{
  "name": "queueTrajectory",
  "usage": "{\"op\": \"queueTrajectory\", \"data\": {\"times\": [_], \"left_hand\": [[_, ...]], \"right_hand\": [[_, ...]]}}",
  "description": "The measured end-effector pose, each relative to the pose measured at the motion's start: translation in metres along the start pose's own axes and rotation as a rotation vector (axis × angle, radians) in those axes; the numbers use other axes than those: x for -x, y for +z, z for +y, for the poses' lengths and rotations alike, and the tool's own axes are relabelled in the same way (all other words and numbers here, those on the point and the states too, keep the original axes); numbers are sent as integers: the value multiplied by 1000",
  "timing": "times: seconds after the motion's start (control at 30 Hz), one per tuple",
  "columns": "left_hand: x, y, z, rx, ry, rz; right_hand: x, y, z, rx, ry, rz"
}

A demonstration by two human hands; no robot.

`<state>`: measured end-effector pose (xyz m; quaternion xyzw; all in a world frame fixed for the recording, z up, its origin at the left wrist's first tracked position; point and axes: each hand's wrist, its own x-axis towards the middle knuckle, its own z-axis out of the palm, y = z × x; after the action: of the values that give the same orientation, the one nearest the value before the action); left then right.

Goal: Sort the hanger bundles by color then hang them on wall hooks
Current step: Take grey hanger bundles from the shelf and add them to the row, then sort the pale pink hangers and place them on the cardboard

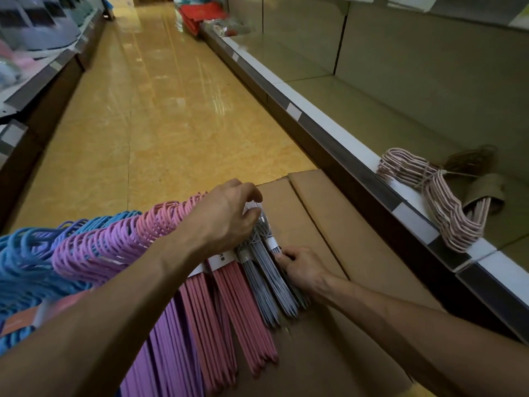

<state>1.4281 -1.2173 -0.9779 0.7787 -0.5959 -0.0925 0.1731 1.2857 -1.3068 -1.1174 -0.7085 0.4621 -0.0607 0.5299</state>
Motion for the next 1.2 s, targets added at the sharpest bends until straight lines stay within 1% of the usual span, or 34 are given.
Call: {"op": "queueTrajectory", "data": {"times": [0.1, 0.23, 0.33, 0.47, 0.6, 0.7, 0.77, 0.87, 0.93, 1.03, 1.1, 1.2], "left_hand": [[-4, -2, 9, 15, 36, 32], [-7, -5, 20, 50, 84, 66], [-8, -6, 27, 65, 117, 63], [-16, -5, 41, 81, 122, 57], [-29, 1, 57, 124, 138, 72], [-36, 8, 70, 142, 168, 66], [-39, 13, 78, 147, 191, 56], [-45, 19, 85, 152, 213, 37], [-49, 22, 89, 156, 212, 42], [-54, 27, 94, 156, 200, 41], [-57, 30, 96, 166, 194, 35], [-59, 35, 99, 172, 185, 29]], "right_hand": [[7, -6, -3, 71, 7, -44], [23, -22, -1, 287, -24, -49], [42, -46, 1, 431, -89, -36], [62, -92, 2, 518, -160, -8], [71, -150, 1, 548, -227, 127], [70, -191, 2, 657, -296, 354], [66, -213, 3, 709, -306, 491], [59, -241, 3, 748, -239, 628], [49, -257, 6, 713, -141, 667], [36, -272, 7, 575, 57, 611], [32, -275, 4, 526, 121, 544], [25, -275, -5, 555, 171, 494]]}}
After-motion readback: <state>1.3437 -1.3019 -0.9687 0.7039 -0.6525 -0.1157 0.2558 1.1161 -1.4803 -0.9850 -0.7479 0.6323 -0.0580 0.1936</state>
